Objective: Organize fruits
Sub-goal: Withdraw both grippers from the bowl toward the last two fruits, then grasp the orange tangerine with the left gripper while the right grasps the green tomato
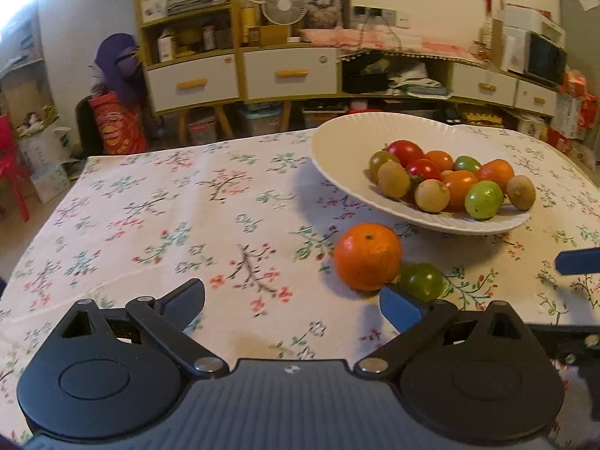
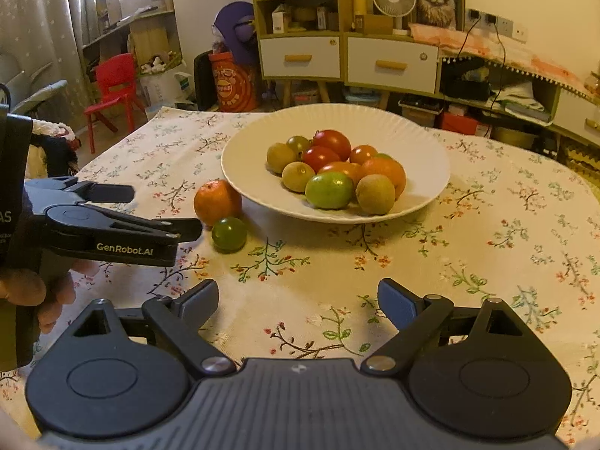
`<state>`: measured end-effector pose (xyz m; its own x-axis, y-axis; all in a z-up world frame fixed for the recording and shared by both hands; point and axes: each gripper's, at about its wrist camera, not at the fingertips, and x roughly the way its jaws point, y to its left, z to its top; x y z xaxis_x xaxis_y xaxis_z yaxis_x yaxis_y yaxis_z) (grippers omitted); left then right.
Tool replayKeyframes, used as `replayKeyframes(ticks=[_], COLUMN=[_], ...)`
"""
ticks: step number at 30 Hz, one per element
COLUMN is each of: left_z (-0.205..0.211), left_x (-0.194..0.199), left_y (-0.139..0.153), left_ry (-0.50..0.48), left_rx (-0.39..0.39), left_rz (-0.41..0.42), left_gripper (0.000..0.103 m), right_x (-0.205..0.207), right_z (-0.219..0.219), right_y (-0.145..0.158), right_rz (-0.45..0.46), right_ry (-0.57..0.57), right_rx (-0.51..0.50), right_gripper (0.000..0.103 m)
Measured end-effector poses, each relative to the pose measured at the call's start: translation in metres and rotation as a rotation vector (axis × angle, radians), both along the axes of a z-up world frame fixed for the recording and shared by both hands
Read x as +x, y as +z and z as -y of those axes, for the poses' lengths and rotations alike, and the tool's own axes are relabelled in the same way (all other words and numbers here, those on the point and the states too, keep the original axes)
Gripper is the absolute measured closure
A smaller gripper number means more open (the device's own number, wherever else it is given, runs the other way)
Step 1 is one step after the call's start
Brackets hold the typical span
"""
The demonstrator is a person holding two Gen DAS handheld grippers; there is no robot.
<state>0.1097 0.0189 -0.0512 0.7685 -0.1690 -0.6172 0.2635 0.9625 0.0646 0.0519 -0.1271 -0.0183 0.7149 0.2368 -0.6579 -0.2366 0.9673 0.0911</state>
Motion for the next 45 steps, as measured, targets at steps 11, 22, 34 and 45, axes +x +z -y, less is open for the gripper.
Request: replayKeyframes(ticks=[11,22,34,45], left_z=[0.012,0.014,-0.009,-0.029], left_x=[0.012,0.013,0.001,-0.017], left_y=[-0.004,-0.002,0.004,0.006], left_ry=[-0.139,-0.147,-0.056,-0.020], left_rx=[-0.082,-0.124,-0.091,-0.097], left_rz=[-0.027,-0.041,-0.103,-0.134], left_gripper=[0.038,0.063,0.064,0.064], right_x=[-0.001,0.000,0.010,0.018], right_z=[-0.008,-0.023,-0.037,-0.049], right_y=[-0.010,-0.010,-0.008,-0.009], right_rz=[-0.008,0.009,0.027,0.057], right_ry=[0.050,0.092,0.121,0.146], right_rx=[-0.037,-0.072,-0.088,-0.108], right_gripper=[0.018,0.022,0.039,0.051])
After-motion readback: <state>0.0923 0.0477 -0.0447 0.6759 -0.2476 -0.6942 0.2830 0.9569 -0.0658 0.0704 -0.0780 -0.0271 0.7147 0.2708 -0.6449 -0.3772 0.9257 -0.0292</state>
